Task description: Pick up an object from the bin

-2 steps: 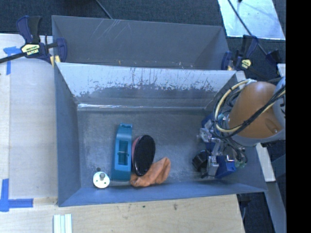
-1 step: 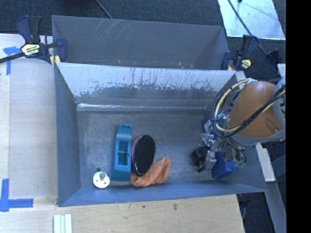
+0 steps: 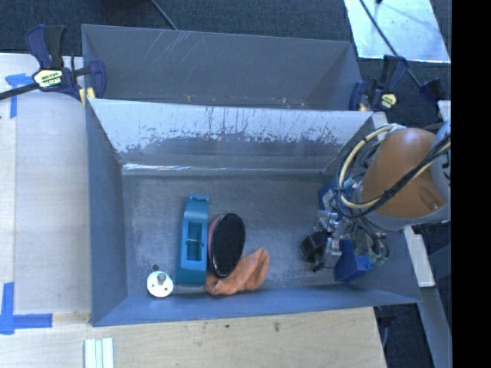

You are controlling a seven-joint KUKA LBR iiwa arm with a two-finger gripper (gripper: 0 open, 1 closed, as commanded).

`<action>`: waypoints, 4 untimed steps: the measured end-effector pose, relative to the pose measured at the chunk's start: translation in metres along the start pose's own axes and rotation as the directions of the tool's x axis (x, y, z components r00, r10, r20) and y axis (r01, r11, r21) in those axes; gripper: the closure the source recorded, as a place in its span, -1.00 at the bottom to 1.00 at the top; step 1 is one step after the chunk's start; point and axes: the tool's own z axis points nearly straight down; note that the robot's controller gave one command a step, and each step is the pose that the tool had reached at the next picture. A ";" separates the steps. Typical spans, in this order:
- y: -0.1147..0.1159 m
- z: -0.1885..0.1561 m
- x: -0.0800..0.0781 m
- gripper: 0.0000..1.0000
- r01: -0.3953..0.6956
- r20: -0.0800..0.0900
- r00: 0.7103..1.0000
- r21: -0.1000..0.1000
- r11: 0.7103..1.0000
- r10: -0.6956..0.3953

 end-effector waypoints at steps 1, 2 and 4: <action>0.000 -0.001 0.000 1.00 -0.002 0.001 1.000 0.000 1.000 0.002; 0.000 -0.010 0.002 1.00 0.000 -0.004 1.000 -0.001 1.000 0.000; 0.000 -0.054 0.002 1.00 0.000 -0.004 1.000 -0.001 1.000 0.000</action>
Offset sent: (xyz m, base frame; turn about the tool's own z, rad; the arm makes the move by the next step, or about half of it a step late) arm 0.0002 -0.0002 0.1001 0.0000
